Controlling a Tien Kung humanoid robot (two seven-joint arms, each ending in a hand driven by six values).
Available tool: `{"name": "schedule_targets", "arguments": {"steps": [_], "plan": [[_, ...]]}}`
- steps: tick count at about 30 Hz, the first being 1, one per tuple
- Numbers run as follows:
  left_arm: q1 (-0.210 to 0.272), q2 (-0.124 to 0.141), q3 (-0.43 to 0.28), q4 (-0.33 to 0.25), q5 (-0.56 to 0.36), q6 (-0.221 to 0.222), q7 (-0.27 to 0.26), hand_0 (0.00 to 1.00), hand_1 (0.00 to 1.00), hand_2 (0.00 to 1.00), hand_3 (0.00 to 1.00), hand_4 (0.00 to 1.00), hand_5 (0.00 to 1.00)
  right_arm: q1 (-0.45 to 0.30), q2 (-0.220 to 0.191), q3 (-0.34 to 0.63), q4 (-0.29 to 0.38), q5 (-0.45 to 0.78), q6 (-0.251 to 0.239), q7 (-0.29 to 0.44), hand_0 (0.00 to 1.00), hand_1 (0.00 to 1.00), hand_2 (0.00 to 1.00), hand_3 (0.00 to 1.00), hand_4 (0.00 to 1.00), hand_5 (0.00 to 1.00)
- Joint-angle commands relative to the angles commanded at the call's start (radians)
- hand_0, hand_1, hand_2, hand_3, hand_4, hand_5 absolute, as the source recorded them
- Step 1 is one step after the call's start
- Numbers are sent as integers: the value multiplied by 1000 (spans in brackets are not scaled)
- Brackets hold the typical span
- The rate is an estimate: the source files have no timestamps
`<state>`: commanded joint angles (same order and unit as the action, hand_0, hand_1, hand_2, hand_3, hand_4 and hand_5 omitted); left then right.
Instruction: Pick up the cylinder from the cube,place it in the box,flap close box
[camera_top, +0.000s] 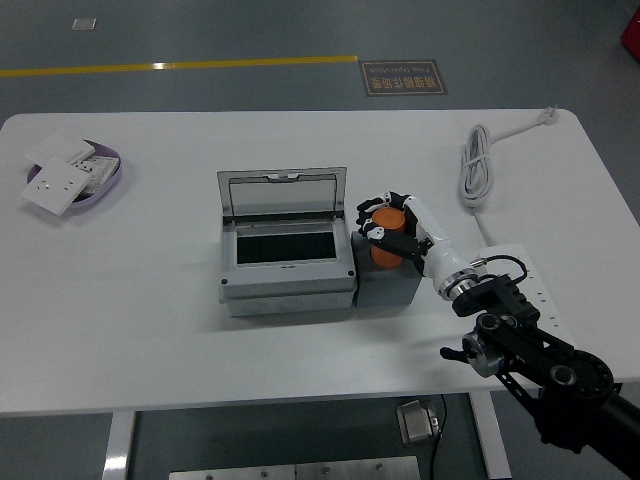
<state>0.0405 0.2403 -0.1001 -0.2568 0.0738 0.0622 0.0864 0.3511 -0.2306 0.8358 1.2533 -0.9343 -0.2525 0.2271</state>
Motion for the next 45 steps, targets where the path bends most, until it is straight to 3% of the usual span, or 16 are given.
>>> {"name": "schedule_targets", "arguments": {"steps": [3, 9, 13, 18, 22, 29, 35, 44, 45], "plan": [[0, 0, -1, 0, 1, 0, 0, 568, 614, 577, 596, 706, 212, 1, -7, 1, 29, -8, -9, -5, 417, 309, 333, 221, 2, 2], [4, 0, -14, 1, 15, 0, 8, 568, 614, 579, 598, 711, 224, 49, -21, -64, 159, -95, -57, -82, 418, 312, 336, 211, 2, 2], [3, 1, -19, 0, 21, 1, 10, 568, 614, 579, 598, 711, 224, 112, 8, -139, 187, -174, -95, -146, 418, 312, 336, 211, 2, 2], [1, 2, -25, -1, 28, 1, 14, 568, 614, 579, 599, 713, 222, 201, 66, -232, 170, -311, -125, -249, 388, 293, 323, 200, 2, 2], [0, 5, -29, -2, 33, 1, 16, 568, 614, 580, 600, 719, 233, 269, 116, -288, 129, -459, -95, -346, 356, 278, 311, 195, 2, 2], [-1, 9, -38, -3, 43, 1, 21, 568, 614, 581, 602, 724, 244, 326, 167, -344, 43, -683, -40, -482, 336, 276, 311, 192, 2, 2], [-1, 9, -40, -3, 45, 1, 23, 568, 614, 583, 602, 730, 255, 343, 189, -363, -8, -829, -6, -521, 326, 283, 314, 196, 2, 2], [-2, 9, -39, -4, 46, 1, 22, 568, 615, 583, 603, 731, 256, 352, 197, -346, -24, -991, 133, -548, 326, 286, 317, 203, 2, 2], [-3, 9, -38, -4, 46, 1, 22, 567, 615, 584, 603, 732, 257, 352, 198, -344, -23, -1001, 145, -553, 393, 334, 366, 342, 2, 2]]}}
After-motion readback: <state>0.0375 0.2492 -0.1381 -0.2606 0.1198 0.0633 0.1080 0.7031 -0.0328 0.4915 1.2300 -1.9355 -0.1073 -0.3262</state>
